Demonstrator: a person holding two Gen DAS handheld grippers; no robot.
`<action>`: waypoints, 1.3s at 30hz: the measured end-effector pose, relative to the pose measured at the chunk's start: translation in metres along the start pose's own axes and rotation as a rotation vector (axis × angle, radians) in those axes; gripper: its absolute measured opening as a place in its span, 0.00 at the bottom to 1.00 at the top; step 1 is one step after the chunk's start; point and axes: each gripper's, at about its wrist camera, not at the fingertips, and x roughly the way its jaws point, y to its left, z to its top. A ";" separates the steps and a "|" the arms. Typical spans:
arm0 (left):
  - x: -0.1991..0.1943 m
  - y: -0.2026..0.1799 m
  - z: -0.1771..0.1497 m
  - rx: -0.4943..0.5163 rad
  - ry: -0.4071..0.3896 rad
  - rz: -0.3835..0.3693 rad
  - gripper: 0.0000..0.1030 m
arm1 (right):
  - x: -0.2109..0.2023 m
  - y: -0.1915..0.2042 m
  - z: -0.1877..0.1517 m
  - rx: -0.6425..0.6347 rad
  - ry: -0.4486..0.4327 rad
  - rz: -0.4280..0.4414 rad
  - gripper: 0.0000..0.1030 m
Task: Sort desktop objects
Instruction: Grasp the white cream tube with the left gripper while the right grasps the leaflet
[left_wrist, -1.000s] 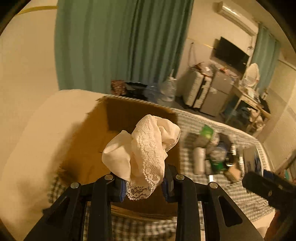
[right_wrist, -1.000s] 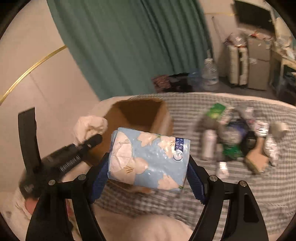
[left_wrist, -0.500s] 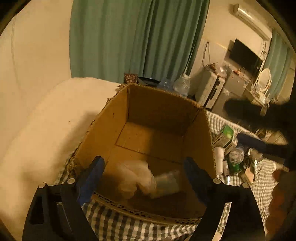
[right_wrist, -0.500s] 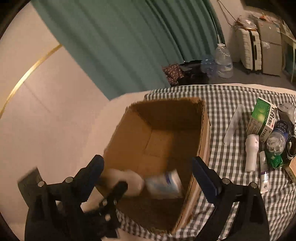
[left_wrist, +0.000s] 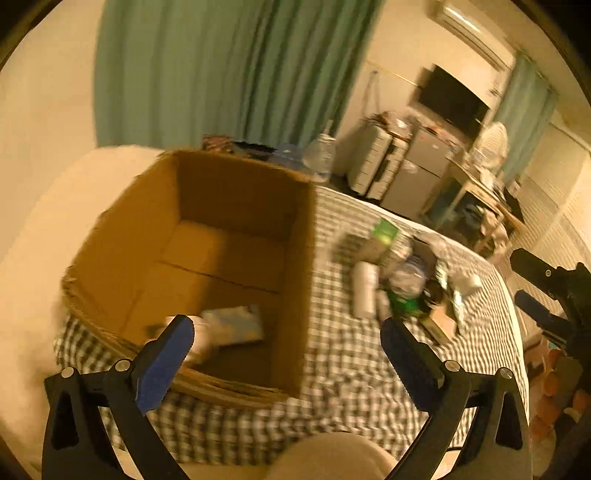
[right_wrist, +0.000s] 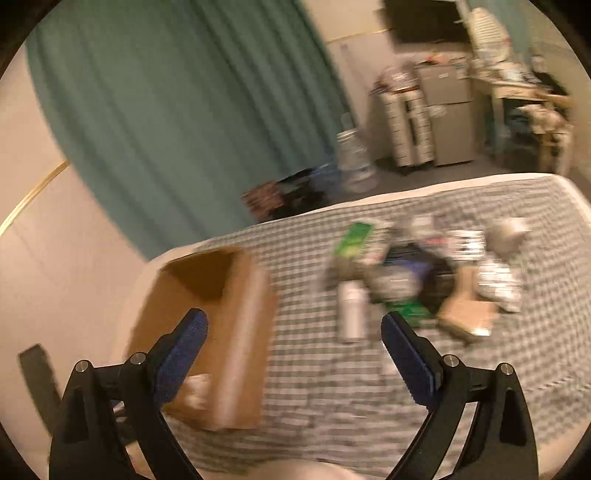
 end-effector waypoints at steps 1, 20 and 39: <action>-0.001 -0.013 -0.001 0.021 -0.005 -0.001 1.00 | -0.009 -0.015 0.001 0.024 -0.014 -0.015 0.93; 0.093 -0.161 -0.070 0.139 0.108 0.050 1.00 | -0.021 -0.190 -0.049 0.176 0.004 -0.150 0.93; 0.237 -0.132 -0.068 -0.014 0.224 0.106 0.96 | 0.072 -0.233 -0.064 0.178 0.131 -0.181 0.93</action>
